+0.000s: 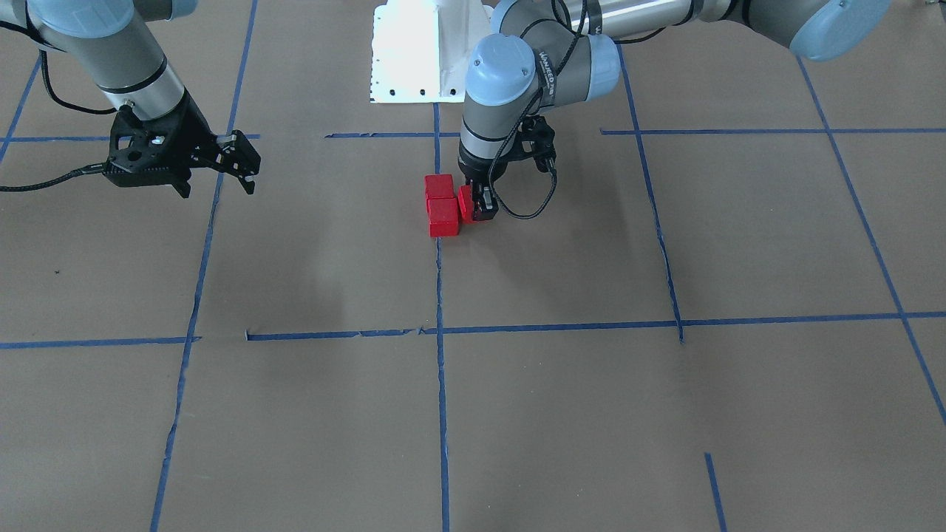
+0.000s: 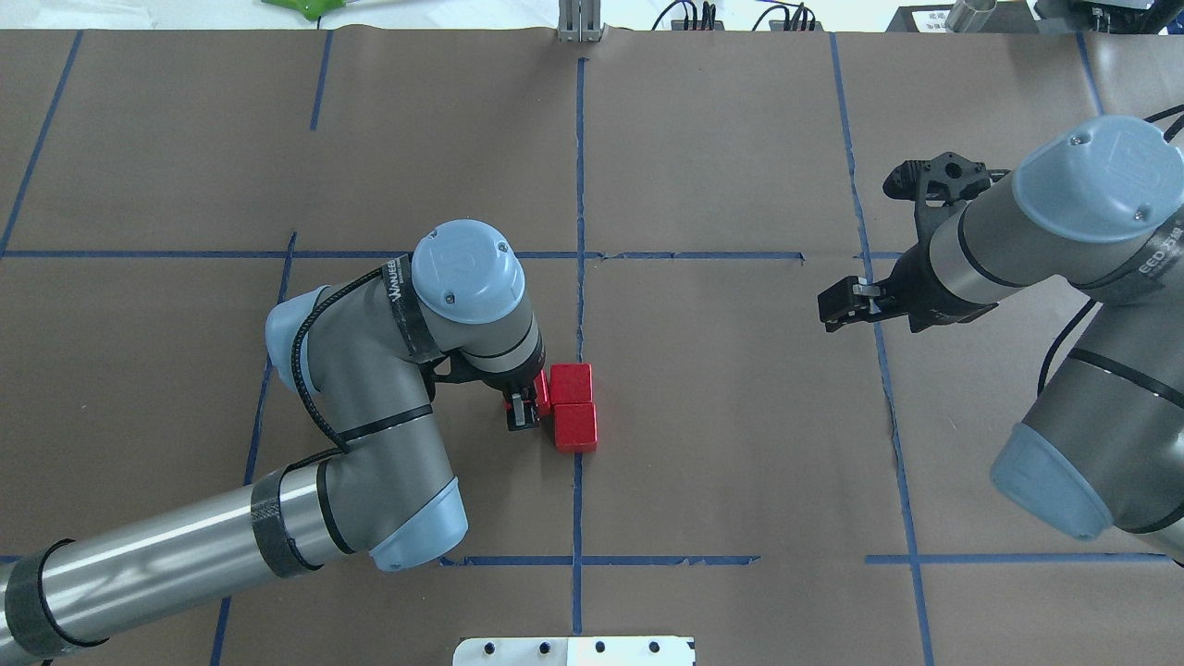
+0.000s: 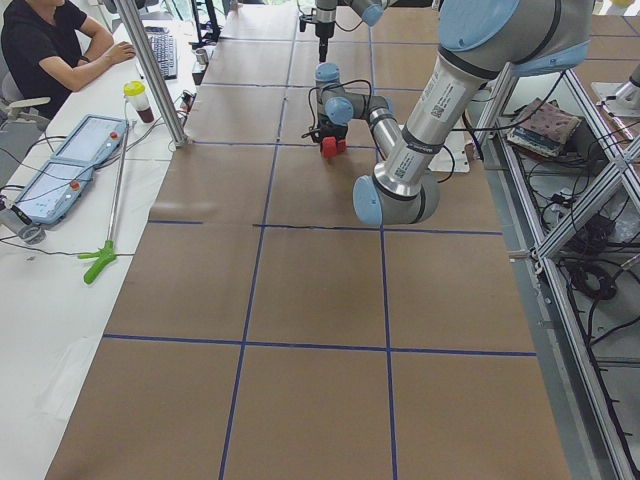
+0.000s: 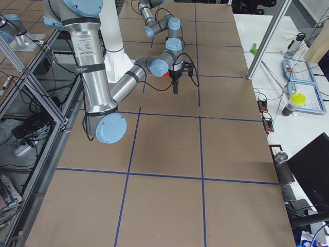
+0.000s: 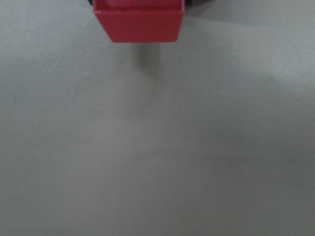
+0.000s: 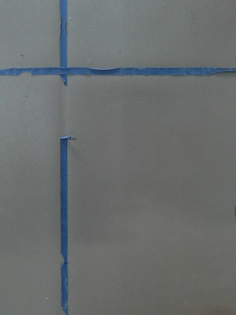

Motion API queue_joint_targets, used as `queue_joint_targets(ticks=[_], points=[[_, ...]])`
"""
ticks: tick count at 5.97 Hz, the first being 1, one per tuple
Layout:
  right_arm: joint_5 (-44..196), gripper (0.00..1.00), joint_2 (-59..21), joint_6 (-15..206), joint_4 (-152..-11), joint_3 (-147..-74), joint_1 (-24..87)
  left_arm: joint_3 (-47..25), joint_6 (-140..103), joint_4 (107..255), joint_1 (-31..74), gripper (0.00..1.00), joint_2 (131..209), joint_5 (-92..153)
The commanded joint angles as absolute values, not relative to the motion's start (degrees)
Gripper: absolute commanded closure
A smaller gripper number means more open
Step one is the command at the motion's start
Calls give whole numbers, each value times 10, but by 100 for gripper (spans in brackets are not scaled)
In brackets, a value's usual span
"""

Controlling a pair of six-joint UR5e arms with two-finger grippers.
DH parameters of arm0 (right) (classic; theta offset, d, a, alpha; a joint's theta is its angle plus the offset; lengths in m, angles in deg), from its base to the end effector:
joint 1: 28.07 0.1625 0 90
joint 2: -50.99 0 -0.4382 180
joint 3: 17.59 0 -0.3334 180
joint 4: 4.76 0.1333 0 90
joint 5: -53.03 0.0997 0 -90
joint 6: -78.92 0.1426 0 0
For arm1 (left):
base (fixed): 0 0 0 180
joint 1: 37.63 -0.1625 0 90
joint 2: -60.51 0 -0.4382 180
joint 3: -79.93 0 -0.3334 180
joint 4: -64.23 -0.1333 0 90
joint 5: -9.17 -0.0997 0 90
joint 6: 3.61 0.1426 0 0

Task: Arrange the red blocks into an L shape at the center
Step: 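Set the cube beside the farther center cube, on the left-arm side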

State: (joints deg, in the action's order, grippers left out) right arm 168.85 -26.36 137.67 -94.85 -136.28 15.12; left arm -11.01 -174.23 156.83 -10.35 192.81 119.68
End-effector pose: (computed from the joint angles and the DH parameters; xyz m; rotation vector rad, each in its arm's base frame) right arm -0.3201 -0.3981 0.4006 0.0847 -0.8231 0.0342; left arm 0.5867 -0.3963 0.2797 -0.7417 0.6260 -1.6112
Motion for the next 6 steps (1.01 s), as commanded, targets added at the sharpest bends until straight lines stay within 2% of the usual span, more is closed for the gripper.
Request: queue_joint_targets(ticks=[1, 3, 4, 5, 6], points=[[1688, 0, -264, 1376, -948, -1363, 152, -95, -1743, 1574, -104, 97, 1934, 1188], [1688, 0, -264, 1376, -948, -1363, 152, -88, -1744, 1574, -105, 94, 1937, 1187], [1688, 0, -264, 1376, -948, -1363, 152, -88, -1744, 1574, -105, 84, 1937, 1187], [1689, 0, -264, 1376, -948, -1363, 152, -89, -1744, 1574, -105, 1, 1937, 1187], [1689, 0, -264, 1376, -948, -1364, 152, -89, -1745, 1586, -105, 0, 1937, 1187]])
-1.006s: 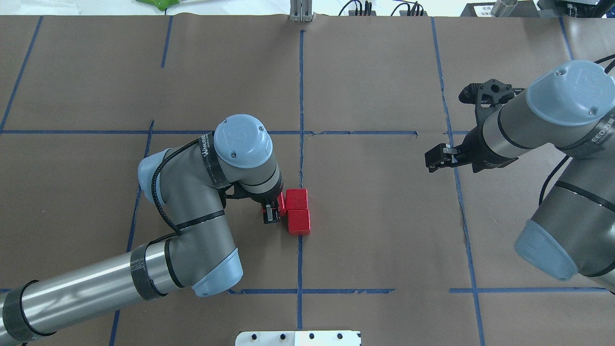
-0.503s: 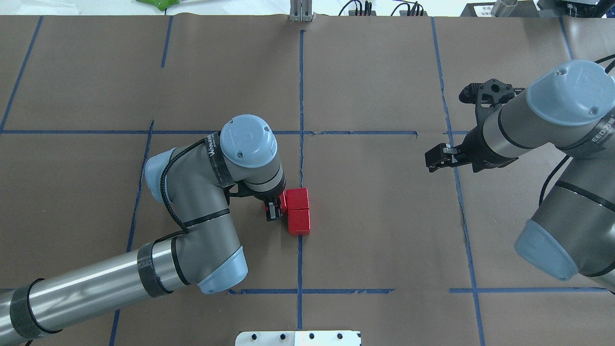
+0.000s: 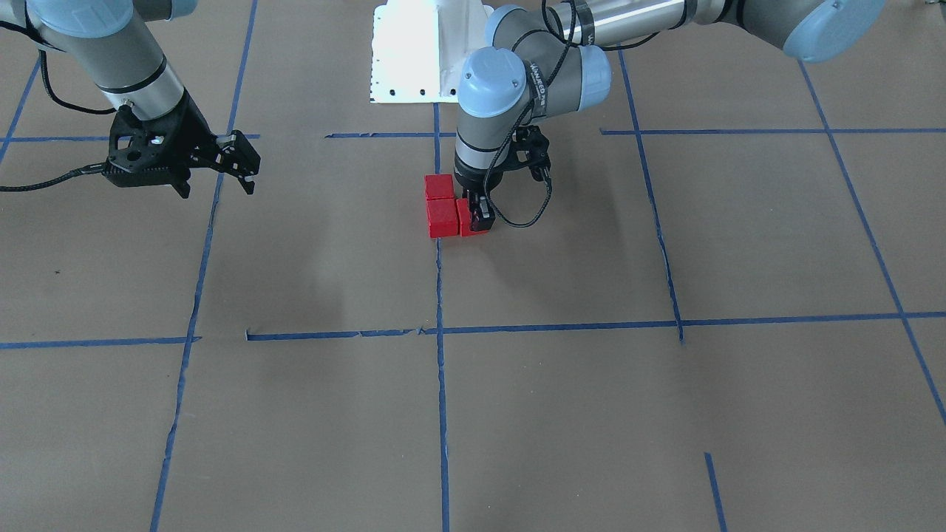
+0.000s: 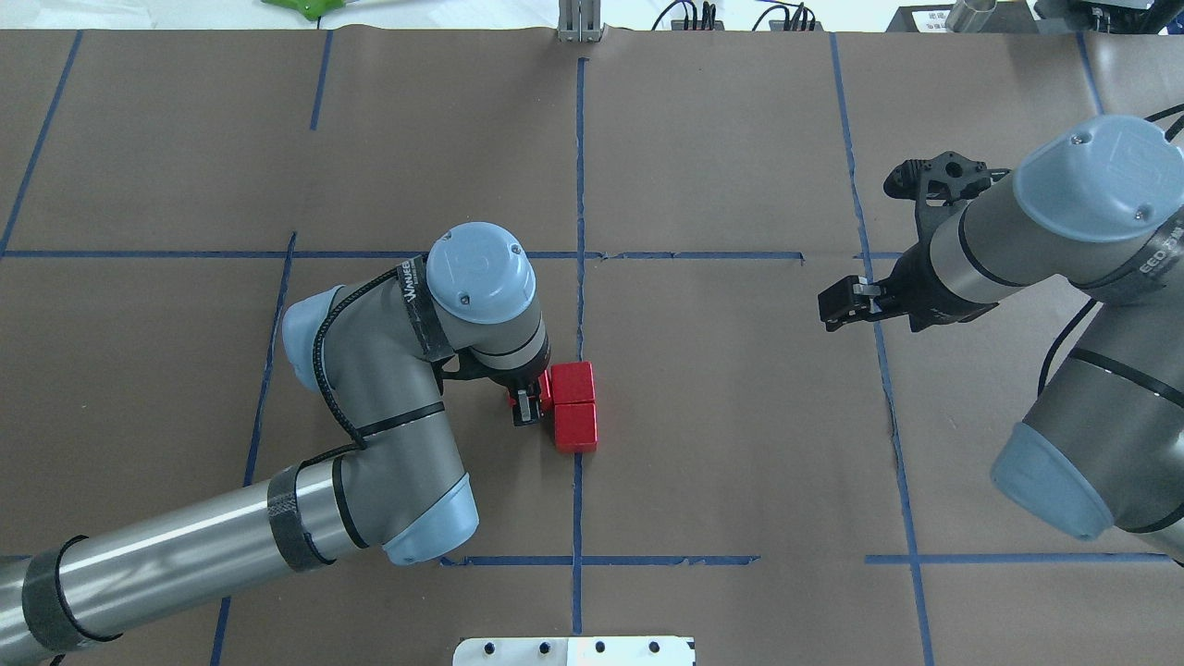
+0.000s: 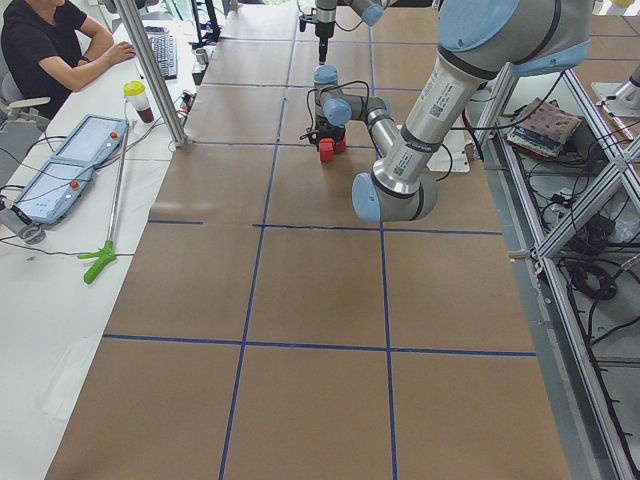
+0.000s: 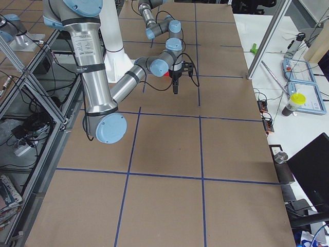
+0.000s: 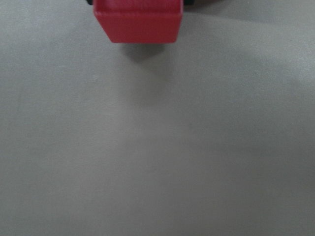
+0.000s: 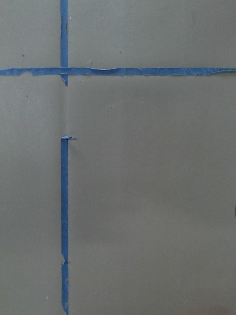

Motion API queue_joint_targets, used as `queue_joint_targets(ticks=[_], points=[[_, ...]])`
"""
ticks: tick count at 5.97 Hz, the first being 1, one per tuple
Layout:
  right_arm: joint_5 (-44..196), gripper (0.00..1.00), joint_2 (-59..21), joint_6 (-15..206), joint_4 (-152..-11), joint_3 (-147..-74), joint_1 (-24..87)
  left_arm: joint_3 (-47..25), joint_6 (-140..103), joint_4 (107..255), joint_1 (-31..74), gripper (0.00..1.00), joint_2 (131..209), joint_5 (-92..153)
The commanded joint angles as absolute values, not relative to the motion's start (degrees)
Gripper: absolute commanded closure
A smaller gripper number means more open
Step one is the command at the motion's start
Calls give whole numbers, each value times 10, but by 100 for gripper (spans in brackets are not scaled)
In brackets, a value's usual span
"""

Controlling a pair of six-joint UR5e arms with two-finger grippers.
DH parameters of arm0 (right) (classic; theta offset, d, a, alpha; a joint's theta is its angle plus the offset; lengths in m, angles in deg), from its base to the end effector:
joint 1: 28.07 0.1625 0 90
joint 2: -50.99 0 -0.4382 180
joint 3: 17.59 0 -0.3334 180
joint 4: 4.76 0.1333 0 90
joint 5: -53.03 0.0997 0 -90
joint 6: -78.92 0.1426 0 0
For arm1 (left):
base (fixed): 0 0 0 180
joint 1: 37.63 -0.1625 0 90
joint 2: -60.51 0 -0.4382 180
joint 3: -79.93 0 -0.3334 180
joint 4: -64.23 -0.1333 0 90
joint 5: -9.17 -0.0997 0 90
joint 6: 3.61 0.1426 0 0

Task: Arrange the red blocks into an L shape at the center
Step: 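Set the cube beside the farther center cube, on the left-arm side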

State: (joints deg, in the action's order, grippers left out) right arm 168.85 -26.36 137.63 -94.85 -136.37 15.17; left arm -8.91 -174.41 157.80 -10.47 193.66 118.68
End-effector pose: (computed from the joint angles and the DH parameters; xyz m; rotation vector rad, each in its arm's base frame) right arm -0.3195 -0.3982 0.4000 0.0864 -0.8242 0.0340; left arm 0.5955 -0.4018 0.2821 -0.7261 0.6293 -1.6227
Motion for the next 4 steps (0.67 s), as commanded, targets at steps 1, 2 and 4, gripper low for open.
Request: queue_joint_targets(ticks=[1, 2, 4], points=[[1689, 0, -264, 1376, -948, -1365, 152, -89, -1742, 1590, -105, 0, 1937, 1187], [1690, 0, -263, 1376, -948, -1364, 151, -95, -1739, 1587, -104, 0, 1936, 1188], [1689, 0, -263, 1376, -948, -1364, 151, -188, -1736, 1524, -68, 0, 1931, 1189]])
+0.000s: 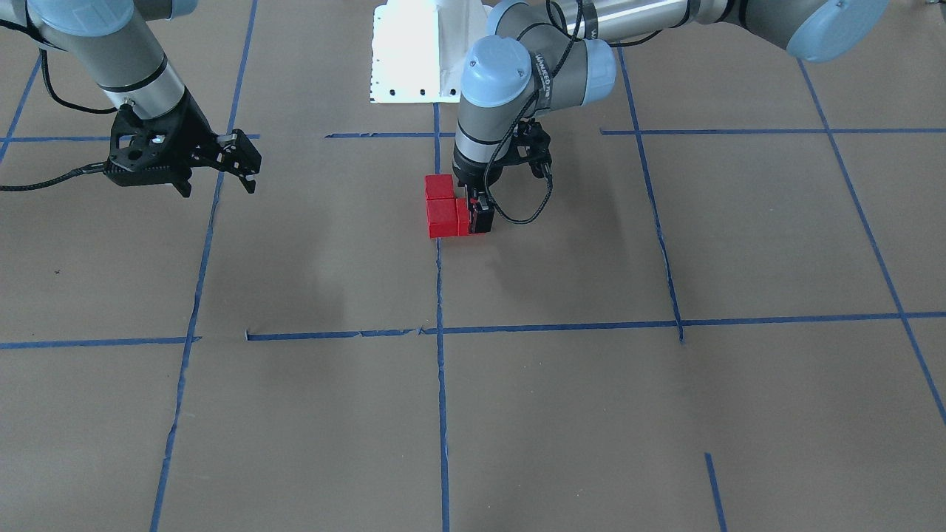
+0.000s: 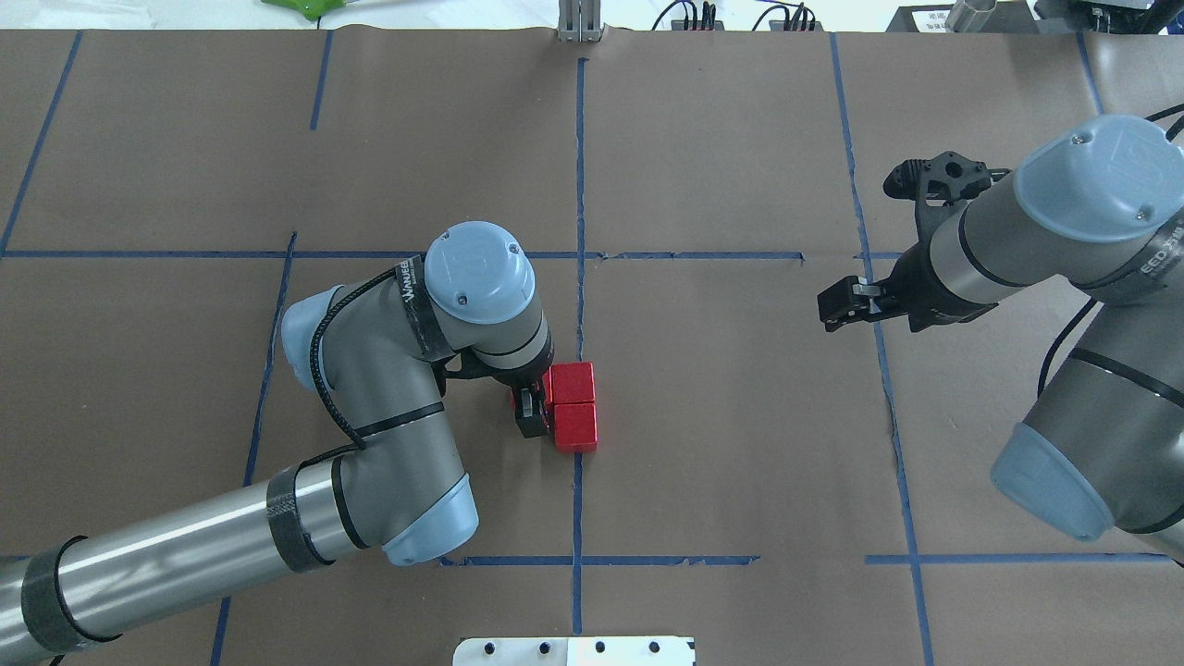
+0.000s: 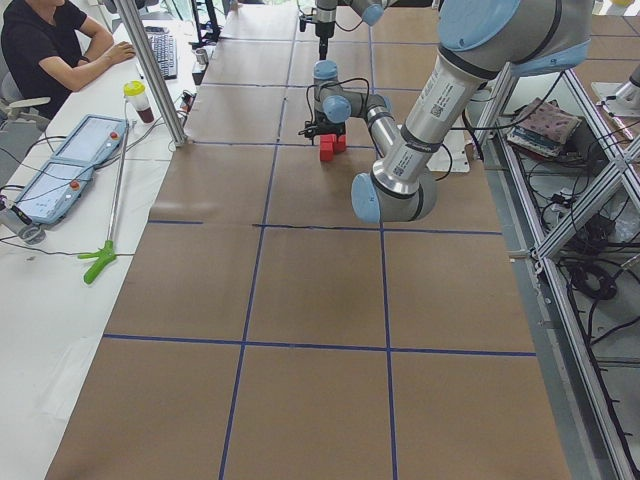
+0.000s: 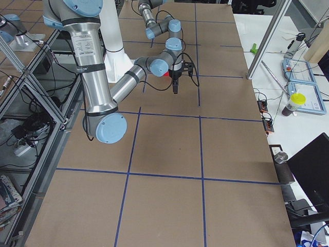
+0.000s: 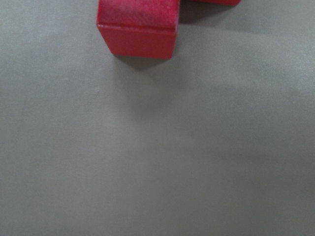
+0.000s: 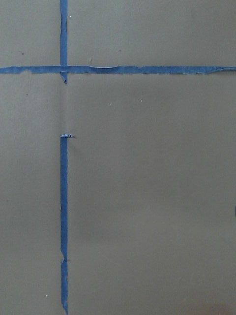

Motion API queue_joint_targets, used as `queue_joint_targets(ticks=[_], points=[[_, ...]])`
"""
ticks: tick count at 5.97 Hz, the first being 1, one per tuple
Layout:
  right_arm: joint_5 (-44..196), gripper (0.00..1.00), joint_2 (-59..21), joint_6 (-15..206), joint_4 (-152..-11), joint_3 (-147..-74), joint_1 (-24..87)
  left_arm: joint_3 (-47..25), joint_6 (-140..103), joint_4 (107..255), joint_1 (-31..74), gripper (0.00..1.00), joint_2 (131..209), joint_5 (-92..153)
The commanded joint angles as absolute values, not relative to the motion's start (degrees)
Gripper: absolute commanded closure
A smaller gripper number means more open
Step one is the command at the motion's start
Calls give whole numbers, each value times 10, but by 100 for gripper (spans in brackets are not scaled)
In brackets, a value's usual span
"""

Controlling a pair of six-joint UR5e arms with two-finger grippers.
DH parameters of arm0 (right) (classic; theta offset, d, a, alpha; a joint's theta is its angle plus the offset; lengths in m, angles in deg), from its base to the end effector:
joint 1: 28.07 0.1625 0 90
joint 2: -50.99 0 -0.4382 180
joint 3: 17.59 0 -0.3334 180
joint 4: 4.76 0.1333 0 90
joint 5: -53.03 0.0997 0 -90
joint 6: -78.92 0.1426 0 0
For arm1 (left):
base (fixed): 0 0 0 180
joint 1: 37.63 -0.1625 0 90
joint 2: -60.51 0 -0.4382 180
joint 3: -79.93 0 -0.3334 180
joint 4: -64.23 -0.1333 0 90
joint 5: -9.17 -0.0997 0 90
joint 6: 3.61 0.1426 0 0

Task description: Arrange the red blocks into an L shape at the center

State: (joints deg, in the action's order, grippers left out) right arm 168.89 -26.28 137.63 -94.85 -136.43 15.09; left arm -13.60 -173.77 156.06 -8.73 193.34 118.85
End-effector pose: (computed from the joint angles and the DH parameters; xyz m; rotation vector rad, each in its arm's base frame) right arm -0.3202 -0.3978 0.3988 0.0868 -0.8265 0.0318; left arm 0.5668 -0.4103 0.2578 -0.7359 0.6903 -1.6185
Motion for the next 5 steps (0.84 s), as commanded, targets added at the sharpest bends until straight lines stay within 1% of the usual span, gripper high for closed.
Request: queue_joint_targets(ticks=[1, 2, 5], points=[[1690, 0, -262, 1376, -948, -1365, 152, -237, -1679, 1498, -44, 0, 1913, 1192], [1706, 0, -263, 1369, -948, -1370, 162, -256, -1570, 1471, -18, 0, 1908, 1195], [1763, 0, -263, 1330, -955, -1349, 237, -287, -1253, 1474, 74, 0, 1802, 1267]])
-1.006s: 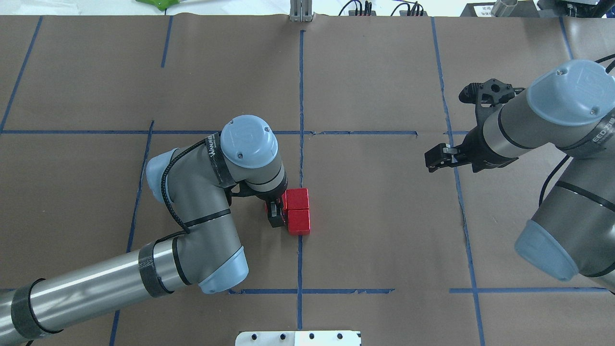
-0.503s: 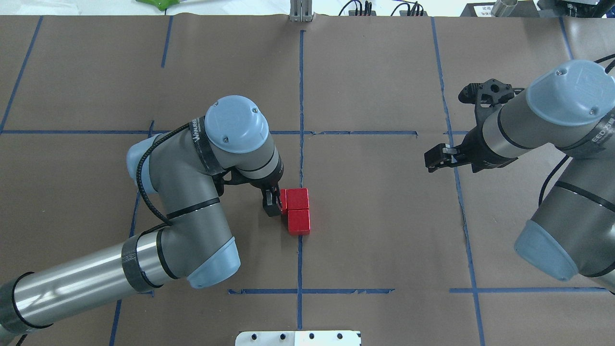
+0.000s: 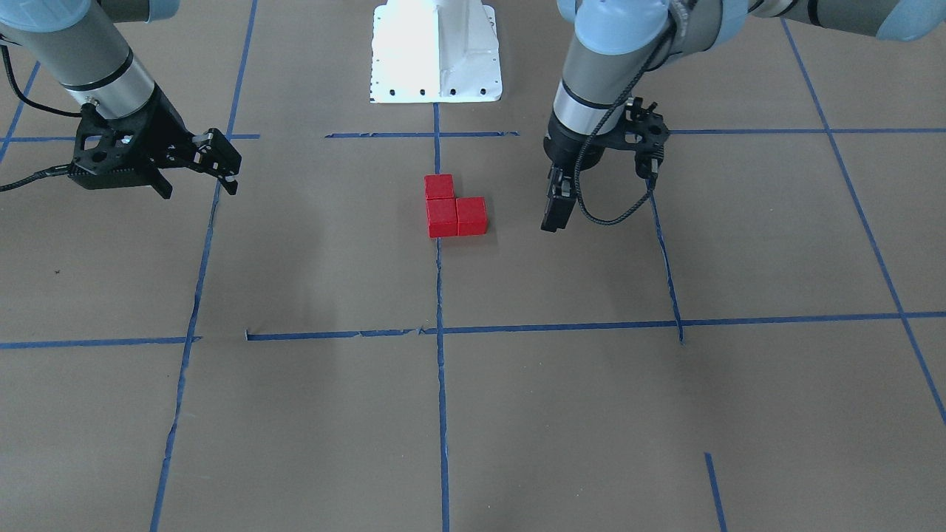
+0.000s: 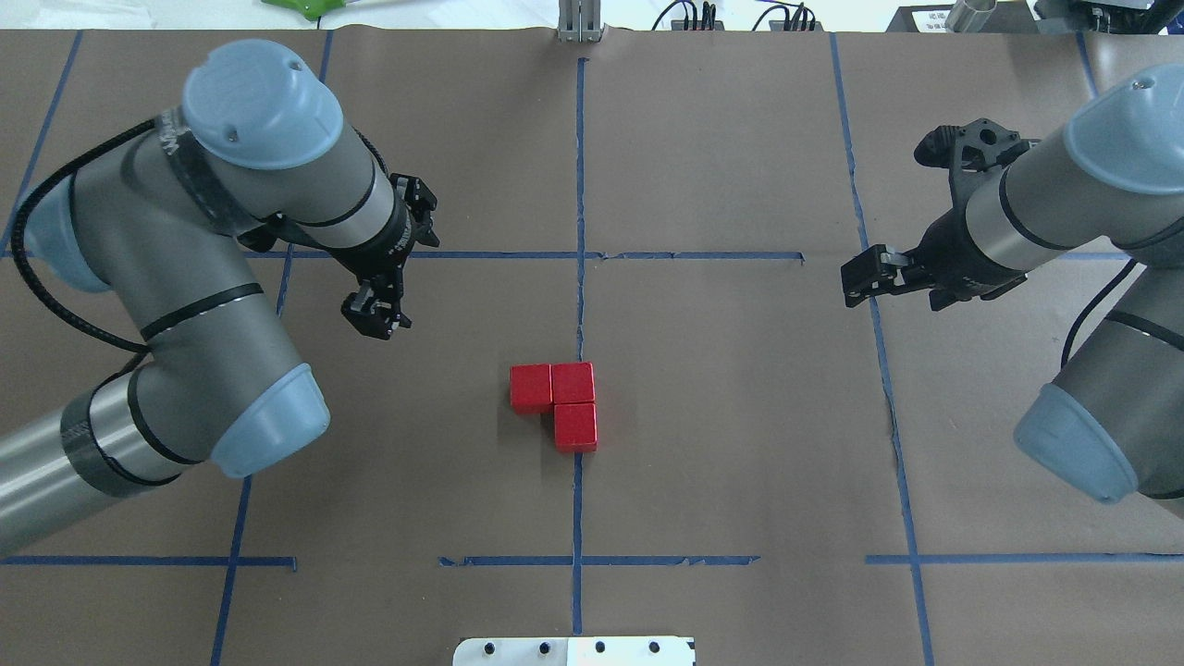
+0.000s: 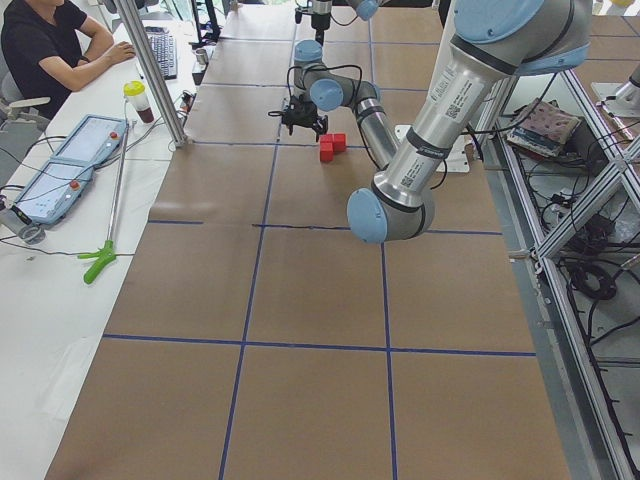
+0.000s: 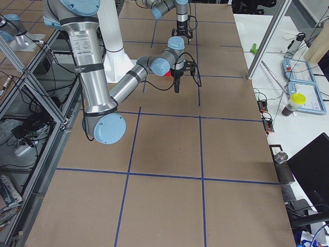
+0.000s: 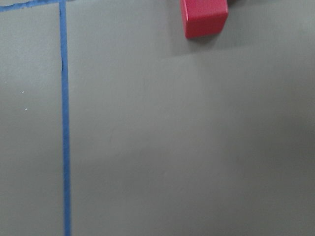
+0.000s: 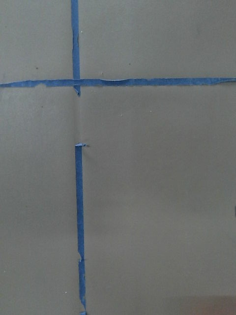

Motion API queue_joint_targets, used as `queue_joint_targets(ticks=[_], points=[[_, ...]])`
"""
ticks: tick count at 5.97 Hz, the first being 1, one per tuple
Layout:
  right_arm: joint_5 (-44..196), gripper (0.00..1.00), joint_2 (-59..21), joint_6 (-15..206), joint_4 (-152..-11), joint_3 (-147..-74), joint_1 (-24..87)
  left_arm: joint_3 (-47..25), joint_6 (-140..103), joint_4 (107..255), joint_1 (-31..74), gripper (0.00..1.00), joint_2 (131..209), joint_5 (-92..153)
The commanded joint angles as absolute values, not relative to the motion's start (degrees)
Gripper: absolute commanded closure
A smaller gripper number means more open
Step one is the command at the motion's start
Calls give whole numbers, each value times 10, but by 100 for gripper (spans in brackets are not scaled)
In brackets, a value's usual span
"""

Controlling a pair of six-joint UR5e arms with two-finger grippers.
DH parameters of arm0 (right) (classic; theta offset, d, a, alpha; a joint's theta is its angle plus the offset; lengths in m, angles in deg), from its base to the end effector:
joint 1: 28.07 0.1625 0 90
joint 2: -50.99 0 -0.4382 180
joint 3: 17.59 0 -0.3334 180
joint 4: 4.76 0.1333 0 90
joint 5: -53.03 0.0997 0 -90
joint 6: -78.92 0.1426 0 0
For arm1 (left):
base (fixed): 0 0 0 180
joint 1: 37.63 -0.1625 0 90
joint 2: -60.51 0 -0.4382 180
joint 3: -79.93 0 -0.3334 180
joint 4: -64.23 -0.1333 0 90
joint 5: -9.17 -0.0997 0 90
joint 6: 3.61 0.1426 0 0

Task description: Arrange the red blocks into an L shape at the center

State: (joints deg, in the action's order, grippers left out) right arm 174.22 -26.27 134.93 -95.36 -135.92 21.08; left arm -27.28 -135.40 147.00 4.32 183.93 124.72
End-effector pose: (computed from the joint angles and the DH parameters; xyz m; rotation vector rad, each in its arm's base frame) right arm -0.2840 -0.4194 0.3990 0.0667 -0.8597 0.0558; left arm 0.4084 -0.4636 0.2955 -0.4514 0.7949 -1.1980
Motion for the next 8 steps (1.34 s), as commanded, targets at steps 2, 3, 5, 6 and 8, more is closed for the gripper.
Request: queue_joint_targets(ticks=[2, 3, 5, 6, 8], points=[[1794, 0, -271, 1276, -955, -1322, 305, -300, -969, 1475, 150, 0, 1715, 1300], [1815, 0, -276, 1267, -955, -1315, 335, -310, -823, 1475, 188, 0, 1663, 1309], [1844, 0, -313, 1211, -956, -1313, 383, -312, -579, 1475, 259, 0, 1601, 1331], [1874, 0, -336, 1161, -958, -1308, 419, -306, -487, 1474, 308, 0, 1580, 1380], [1881, 0, -363, 1038, -1011, -1298, 476, -252, -292, 1475, 375, 0, 1569, 1382]])
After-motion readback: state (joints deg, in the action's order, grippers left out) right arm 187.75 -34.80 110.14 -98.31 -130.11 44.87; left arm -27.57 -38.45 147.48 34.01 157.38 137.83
